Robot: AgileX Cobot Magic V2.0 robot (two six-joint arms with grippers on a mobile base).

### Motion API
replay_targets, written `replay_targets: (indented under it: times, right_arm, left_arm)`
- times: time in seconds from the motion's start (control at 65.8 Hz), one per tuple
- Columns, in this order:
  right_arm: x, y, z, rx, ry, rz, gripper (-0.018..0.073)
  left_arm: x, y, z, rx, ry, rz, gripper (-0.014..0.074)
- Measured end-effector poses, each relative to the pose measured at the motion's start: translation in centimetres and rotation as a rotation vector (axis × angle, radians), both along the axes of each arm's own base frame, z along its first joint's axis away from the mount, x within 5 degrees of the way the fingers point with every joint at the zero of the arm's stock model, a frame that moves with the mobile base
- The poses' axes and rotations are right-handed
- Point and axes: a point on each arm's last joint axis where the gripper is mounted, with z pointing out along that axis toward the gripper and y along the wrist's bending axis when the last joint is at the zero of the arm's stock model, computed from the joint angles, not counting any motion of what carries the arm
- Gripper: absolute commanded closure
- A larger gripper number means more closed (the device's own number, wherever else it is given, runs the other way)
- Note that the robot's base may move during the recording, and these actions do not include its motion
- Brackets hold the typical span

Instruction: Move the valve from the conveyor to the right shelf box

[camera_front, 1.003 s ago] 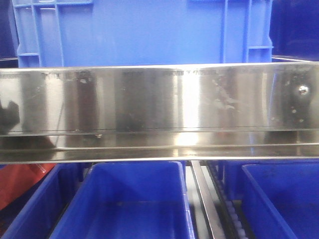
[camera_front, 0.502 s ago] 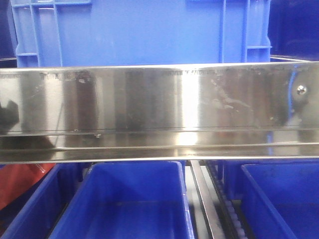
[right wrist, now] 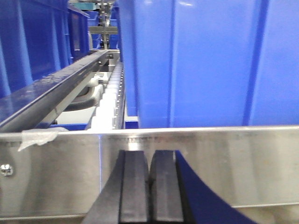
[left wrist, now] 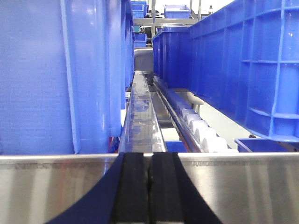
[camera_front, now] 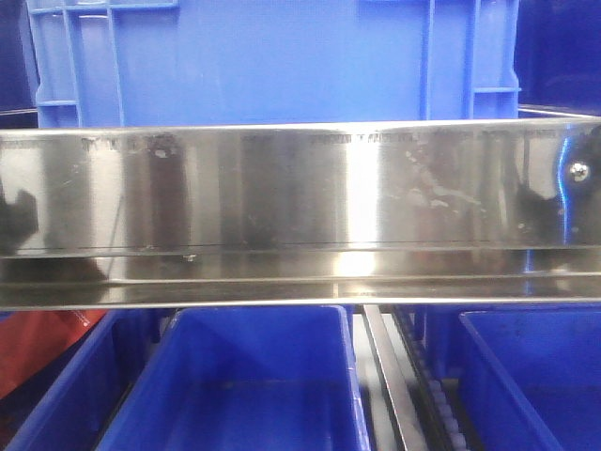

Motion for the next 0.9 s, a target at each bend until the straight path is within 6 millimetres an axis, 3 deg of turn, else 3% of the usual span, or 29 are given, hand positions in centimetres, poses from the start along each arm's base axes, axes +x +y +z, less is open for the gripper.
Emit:
replay_targets:
  times: [0.897]
  right_arm:
    - [0.0,0.17,0.0,0.0,0.0,0.031,0.0721]
  left_arm:
    - [0.0,0.0,0.0,0.0,0.0,0.0,0.0707]
